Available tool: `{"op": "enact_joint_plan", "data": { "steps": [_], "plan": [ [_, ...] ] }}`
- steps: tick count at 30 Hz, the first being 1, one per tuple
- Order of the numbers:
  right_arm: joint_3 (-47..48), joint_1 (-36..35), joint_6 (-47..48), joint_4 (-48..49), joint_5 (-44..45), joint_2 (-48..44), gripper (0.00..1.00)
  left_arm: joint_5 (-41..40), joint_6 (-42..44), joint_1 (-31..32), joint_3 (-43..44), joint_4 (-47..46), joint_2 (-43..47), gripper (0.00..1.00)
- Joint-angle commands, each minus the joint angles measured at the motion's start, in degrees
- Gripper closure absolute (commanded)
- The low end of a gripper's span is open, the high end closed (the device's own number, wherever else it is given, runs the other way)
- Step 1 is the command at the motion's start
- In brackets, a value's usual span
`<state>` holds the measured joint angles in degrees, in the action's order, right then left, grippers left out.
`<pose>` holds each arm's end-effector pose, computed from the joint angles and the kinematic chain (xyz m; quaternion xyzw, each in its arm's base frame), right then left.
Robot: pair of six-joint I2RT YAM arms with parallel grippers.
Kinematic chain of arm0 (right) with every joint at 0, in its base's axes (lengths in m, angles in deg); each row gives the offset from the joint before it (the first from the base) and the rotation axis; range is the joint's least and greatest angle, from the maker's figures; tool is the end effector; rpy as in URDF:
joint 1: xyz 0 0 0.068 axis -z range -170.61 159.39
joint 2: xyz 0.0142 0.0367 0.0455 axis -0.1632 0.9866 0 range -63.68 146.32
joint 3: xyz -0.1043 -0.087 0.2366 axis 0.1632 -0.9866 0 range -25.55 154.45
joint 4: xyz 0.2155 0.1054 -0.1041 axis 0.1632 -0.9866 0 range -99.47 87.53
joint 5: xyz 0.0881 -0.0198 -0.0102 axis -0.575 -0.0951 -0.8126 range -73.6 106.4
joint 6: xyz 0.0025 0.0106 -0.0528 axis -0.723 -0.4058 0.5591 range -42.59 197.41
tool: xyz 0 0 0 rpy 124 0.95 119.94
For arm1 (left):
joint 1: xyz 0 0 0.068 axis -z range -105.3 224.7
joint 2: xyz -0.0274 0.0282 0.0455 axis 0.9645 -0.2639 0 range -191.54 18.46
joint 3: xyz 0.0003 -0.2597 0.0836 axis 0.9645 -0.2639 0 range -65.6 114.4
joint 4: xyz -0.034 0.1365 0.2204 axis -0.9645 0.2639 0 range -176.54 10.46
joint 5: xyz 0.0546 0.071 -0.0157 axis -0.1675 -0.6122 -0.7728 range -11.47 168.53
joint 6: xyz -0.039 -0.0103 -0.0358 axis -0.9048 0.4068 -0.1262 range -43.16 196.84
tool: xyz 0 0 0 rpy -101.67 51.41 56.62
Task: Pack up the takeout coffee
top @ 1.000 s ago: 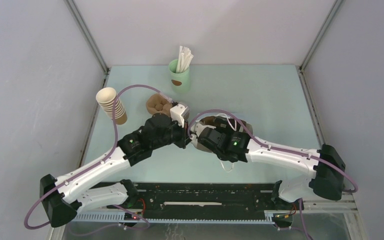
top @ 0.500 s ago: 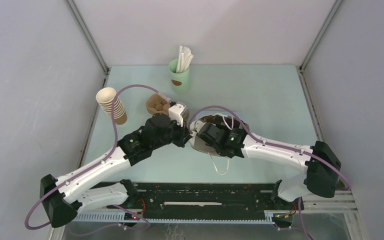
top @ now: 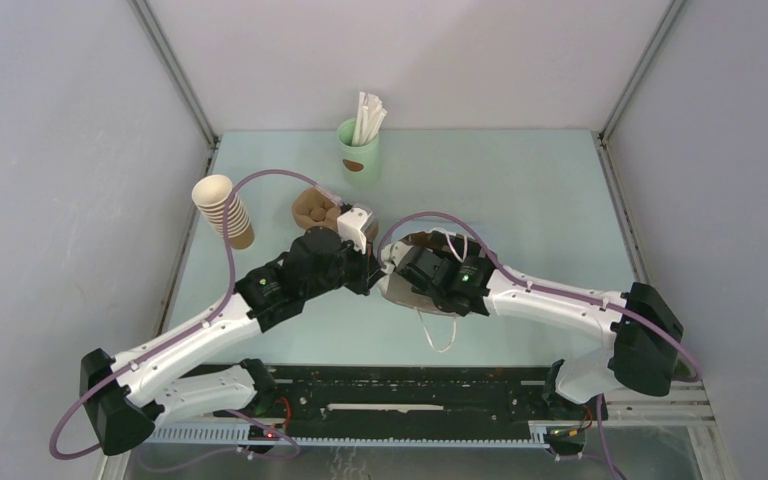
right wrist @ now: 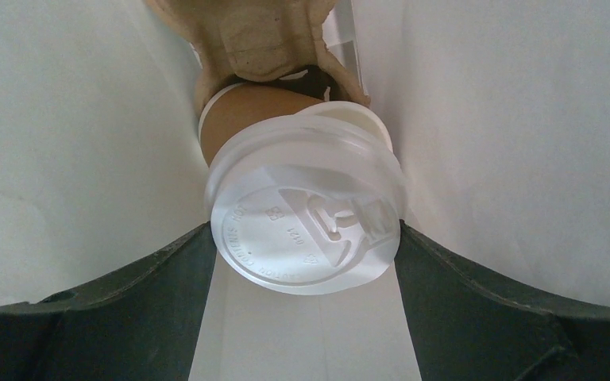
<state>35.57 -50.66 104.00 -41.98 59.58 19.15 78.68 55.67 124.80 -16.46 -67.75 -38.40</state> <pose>0.1634 0.2348 0.2530 -0.5514 0.7180 -0.2748 0.3240 0.1439 -0.1724 0.3121 0.2131 0.8233 -0.3074 0.4270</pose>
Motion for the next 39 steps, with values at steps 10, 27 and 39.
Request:
{"op": "enact_joint_plan", "data": {
  "steps": [10, 27, 39],
  "plan": [
    [0.04, 2.59, -4.63, 6.20, -3.00, 1.62, 0.10, 4.16, -2.74, 1.46, 0.24, -1.14, 0.46, 1.00],
    [0.00, 3.52, -9.10, 5.46, -8.14, 3.08, 0.11, 4.51, -2.56, 1.40, -0.15, -1.56, 0.25, 1.00],
    [-0.01, 6.34, -8.66, 9.33, -6.41, 4.63, 0.10, 4.45, -2.73, 1.47, -0.74, -2.07, 0.53, 1.00]
  ]
}}
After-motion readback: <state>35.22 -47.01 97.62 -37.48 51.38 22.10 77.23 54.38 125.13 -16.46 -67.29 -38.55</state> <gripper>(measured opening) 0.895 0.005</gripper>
